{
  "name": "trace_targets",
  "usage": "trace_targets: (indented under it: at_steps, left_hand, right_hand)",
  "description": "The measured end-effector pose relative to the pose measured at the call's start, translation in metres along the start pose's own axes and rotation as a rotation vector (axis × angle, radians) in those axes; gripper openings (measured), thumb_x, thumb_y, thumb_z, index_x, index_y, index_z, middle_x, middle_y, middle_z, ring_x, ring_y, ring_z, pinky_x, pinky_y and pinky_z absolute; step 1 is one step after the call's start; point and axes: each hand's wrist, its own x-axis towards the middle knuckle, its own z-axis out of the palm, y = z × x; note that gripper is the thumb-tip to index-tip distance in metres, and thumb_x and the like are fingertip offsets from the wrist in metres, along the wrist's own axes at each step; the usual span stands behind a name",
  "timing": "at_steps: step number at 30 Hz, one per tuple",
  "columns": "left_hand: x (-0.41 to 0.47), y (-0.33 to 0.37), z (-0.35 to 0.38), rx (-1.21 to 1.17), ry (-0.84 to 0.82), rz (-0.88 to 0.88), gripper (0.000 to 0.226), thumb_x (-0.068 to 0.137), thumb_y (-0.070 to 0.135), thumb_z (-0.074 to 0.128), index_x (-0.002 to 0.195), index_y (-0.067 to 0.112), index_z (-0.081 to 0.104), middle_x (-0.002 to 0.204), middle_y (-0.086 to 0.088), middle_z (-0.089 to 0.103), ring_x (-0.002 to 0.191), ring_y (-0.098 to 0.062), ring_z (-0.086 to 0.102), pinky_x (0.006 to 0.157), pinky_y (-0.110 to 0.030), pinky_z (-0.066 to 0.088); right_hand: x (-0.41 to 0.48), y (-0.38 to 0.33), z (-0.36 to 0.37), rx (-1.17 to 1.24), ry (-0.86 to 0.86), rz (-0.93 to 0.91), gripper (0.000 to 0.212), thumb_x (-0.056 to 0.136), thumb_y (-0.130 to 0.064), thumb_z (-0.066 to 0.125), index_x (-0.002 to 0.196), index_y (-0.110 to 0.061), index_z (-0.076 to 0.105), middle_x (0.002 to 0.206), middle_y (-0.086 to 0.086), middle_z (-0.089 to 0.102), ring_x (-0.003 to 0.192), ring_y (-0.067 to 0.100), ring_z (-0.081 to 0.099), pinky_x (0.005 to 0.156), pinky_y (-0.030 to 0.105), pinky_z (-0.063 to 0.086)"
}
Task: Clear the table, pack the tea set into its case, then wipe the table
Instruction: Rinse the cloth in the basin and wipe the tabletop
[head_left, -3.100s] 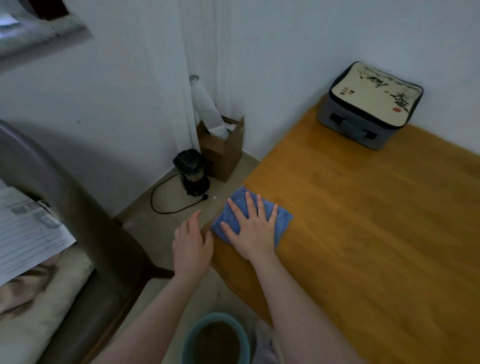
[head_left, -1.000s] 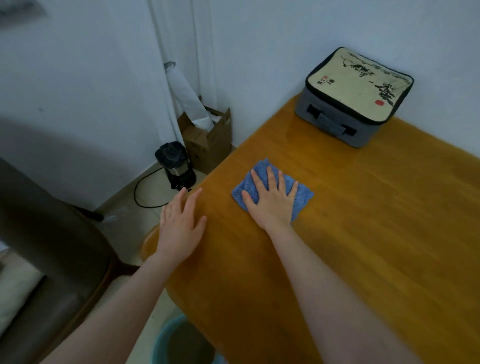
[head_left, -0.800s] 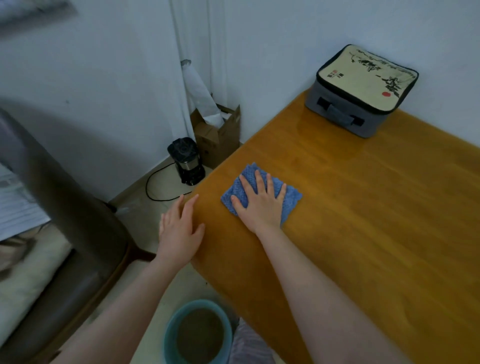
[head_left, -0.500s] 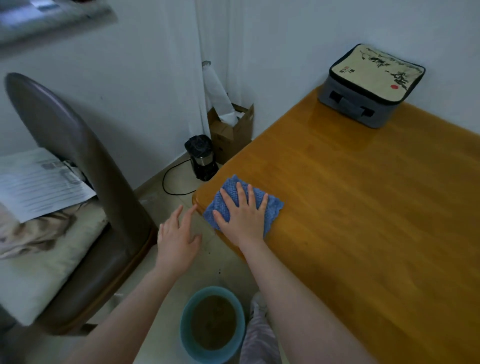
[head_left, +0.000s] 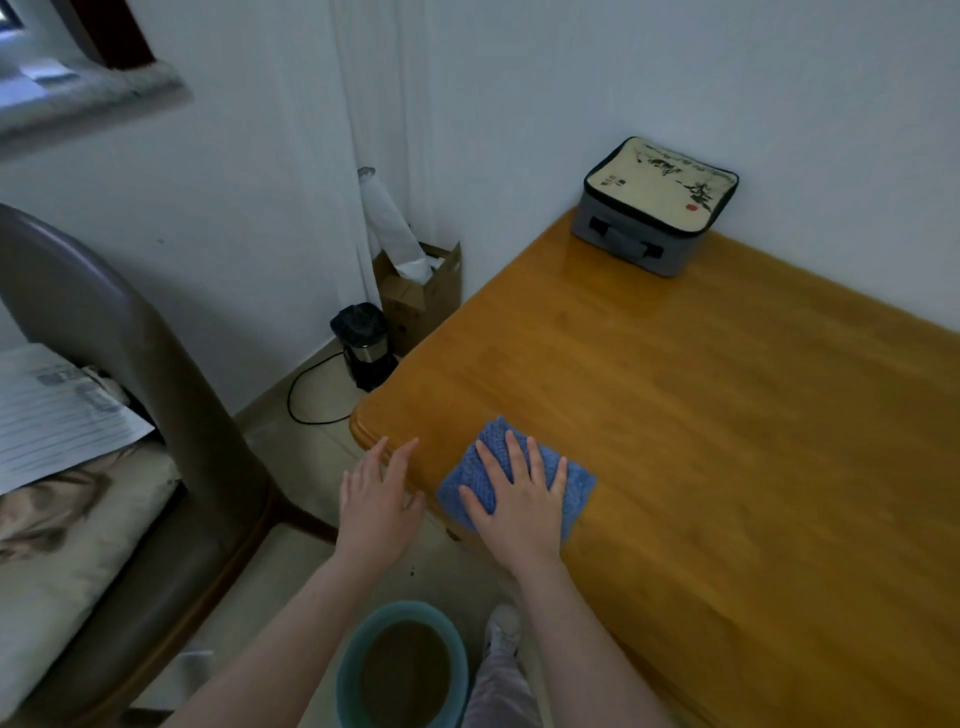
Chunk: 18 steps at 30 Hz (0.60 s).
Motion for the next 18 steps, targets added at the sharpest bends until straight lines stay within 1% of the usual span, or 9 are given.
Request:
trace_targets:
  at_steps: [2, 5, 9, 11, 14, 18]
  left_hand:
    - [0.010, 0.016, 0.002, -0.043, 0.017, 0.049, 0.062, 0.095, 0.030, 0.053, 0.148, 0.036, 0.023, 0.159, -0.004, 0.014, 0.146, -0.026, 0.013, 0.120, -0.047, 0.010]
    - [0.027, 0.035, 0.007, -0.029, 0.014, 0.118, 0.059, 0.095, 0.027, 0.052, 0.148, 0.035, 0.026, 0.159, -0.003, 0.014, 0.147, -0.024, 0.010, 0.120, -0.046, 0.006]
    - [0.058, 0.053, 0.019, 0.016, -0.026, 0.129, 0.059, 0.095, 0.029, 0.051, 0.148, 0.035, 0.025, 0.159, -0.003, 0.012, 0.147, -0.024, 0.008, 0.120, -0.047, 0.004]
    - [0.079, 0.062, 0.027, 0.043, -0.039, 0.141, 0.056, 0.097, 0.032, 0.048, 0.148, 0.034, 0.025, 0.159, -0.004, 0.013, 0.147, -0.025, 0.009, 0.120, -0.047, 0.006]
    - [0.116, 0.081, 0.039, 0.052, -0.016, 0.176, 0.047, 0.101, 0.041, 0.035, 0.147, 0.036, 0.028, 0.159, -0.003, 0.019, 0.146, -0.025, 0.013, 0.120, -0.047, 0.008]
    - [0.167, 0.120, 0.057, 0.108, 0.000, 0.249, 0.046, 0.101, 0.044, 0.030, 0.147, 0.037, 0.029, 0.158, -0.002, 0.021, 0.147, -0.025, 0.011, 0.120, -0.044, 0.005]
  right_hand:
    - [0.006, 0.009, -0.003, 0.014, 0.009, 0.028, 0.068, 0.090, -0.073, 0.010, 0.152, -0.046, 0.011, 0.164, -0.006, 0.001, 0.150, 0.022, -0.008, 0.114, 0.059, -0.013]
    - [0.023, 0.025, -0.009, 0.026, 0.019, 0.065, 0.069, 0.088, -0.074, 0.008, 0.152, -0.046, 0.011, 0.164, -0.006, 0.000, 0.150, 0.022, -0.008, 0.114, 0.059, -0.013]
    - [0.055, 0.051, -0.017, 0.029, 0.028, 0.114, 0.068, 0.090, -0.074, 0.011, 0.152, -0.046, 0.010, 0.164, -0.006, -0.001, 0.150, 0.022, -0.009, 0.115, 0.059, -0.013]
    - [0.074, 0.064, -0.021, 0.033, 0.029, 0.133, 0.067, 0.091, -0.073, 0.012, 0.152, -0.046, 0.010, 0.164, -0.006, -0.001, 0.150, 0.022, -0.009, 0.115, 0.058, -0.013]
    - [0.103, 0.087, -0.028, 0.029, 0.049, 0.160, 0.066, 0.092, -0.073, 0.015, 0.152, -0.046, 0.012, 0.164, -0.006, 0.000, 0.150, 0.022, -0.007, 0.116, 0.058, -0.012]
    - [0.148, 0.122, -0.038, 0.029, 0.064, 0.206, 0.065, 0.092, -0.072, 0.018, 0.152, -0.046, 0.013, 0.164, -0.006, 0.000, 0.150, 0.022, -0.007, 0.116, 0.059, -0.010]
